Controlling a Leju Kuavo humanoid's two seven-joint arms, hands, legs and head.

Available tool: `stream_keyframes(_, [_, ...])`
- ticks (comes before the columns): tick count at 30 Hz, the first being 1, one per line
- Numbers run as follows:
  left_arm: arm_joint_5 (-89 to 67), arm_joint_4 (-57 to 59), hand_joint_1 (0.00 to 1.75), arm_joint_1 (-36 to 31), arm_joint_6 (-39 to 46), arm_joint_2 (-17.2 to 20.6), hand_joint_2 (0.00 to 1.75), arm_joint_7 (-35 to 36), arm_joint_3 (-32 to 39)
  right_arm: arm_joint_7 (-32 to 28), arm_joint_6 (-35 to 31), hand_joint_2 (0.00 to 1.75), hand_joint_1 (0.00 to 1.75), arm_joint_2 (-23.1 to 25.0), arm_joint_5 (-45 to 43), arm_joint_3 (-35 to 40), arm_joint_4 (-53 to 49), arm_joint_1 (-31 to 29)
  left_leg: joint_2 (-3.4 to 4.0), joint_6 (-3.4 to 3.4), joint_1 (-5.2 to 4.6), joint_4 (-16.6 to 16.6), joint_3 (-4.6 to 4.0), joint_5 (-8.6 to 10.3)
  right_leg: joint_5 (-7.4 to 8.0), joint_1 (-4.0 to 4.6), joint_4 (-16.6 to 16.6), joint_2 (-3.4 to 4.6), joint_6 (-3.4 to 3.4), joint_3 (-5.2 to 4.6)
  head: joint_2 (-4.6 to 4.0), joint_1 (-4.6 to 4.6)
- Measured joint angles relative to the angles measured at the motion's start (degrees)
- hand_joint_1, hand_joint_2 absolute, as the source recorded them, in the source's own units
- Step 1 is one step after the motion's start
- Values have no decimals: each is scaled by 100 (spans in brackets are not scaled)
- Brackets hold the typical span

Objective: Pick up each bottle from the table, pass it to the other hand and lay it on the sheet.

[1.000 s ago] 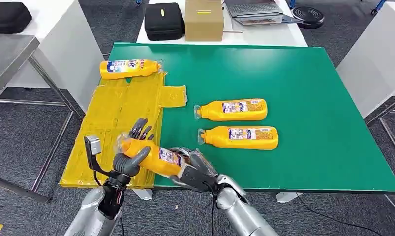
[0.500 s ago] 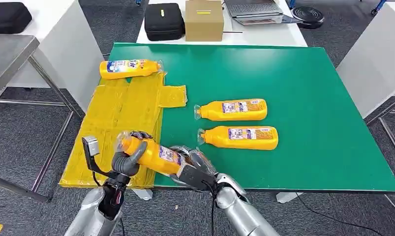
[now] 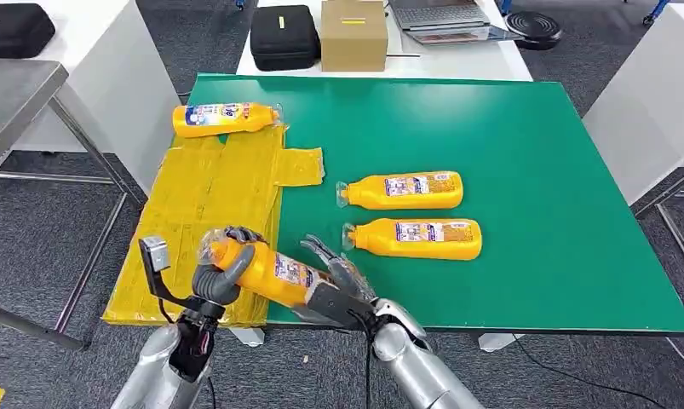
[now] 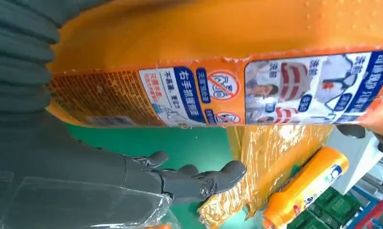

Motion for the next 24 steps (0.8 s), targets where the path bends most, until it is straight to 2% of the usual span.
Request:
stream_keyframes(10, [-11,-234,175,103,109,2,175,15,7,-221,-144,0,0,2,-629,-339,-636,127,0,0,0,0,-1,0,0,0,0,0,0,-1,0,0])
stream_keyframes(24, [-72,-278,175,41,297,2,175,22,118,-96,22,0,0,0,-649,-415,-1093,223,1,0,0,0,0,0,0,0,0,0,0,-1,0,0])
